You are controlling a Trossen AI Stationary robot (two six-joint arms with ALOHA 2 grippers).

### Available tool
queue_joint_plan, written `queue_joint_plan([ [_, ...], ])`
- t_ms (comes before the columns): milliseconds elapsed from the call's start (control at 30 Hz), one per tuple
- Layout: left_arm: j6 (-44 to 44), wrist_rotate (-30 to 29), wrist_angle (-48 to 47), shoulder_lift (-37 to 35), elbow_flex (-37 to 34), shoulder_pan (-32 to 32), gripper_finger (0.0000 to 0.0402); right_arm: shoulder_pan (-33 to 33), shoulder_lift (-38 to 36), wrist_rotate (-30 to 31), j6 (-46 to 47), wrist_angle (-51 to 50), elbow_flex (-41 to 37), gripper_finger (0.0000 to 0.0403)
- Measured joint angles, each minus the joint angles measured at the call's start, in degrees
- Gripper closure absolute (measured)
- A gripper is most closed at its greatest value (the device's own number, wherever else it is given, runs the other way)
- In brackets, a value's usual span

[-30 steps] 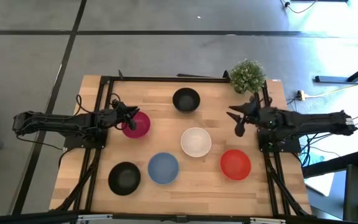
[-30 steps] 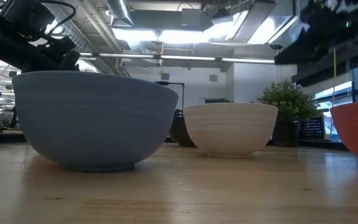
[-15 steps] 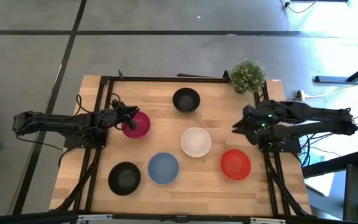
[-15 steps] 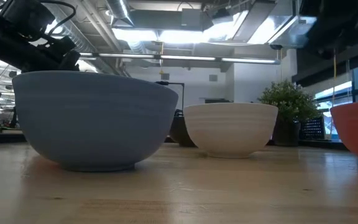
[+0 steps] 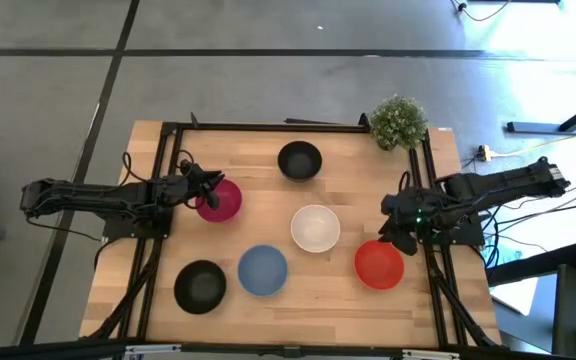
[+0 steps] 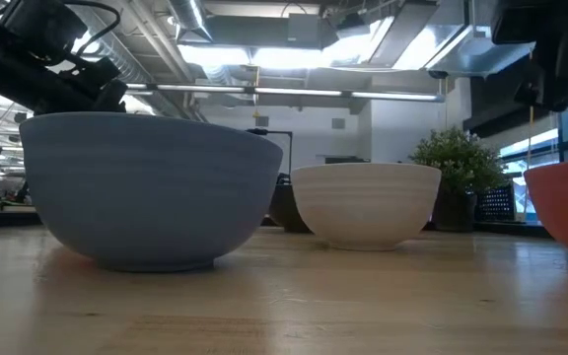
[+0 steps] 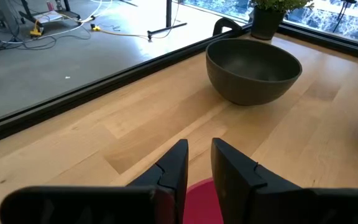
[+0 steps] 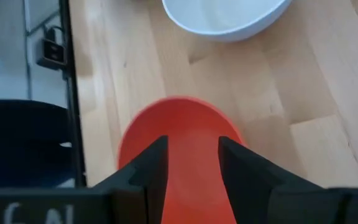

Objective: Nest bowls inside each other
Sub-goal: Stack the orange bowl on top of the white bowl

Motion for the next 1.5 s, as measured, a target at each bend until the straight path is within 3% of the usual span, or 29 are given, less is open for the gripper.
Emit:
queue_joint_plan([
  [333,0.0,0.0,0.0,0.0,0.0,0.0,0.0337,5.0,3.9,10.8,8.5,-2.3,0.0,0.0261],
  [600,0.0,0.0,0.0,0.0,0.0,0.0,0.0337,7.6,10.3,11.3,12.0,-2.3,0.0,0.0249],
  [1067,0.0,0.0,0.0,0.0,0.0,0.0,0.0337,10.6,15.0,16.5,12.0,-6.2,0.0,0.0152],
  [1500,0.0,0.0,0.0,0.0,0.0,0.0,0.0337,10.6,15.0,17.5,11.7,-6.0,0.0,0.0155],
])
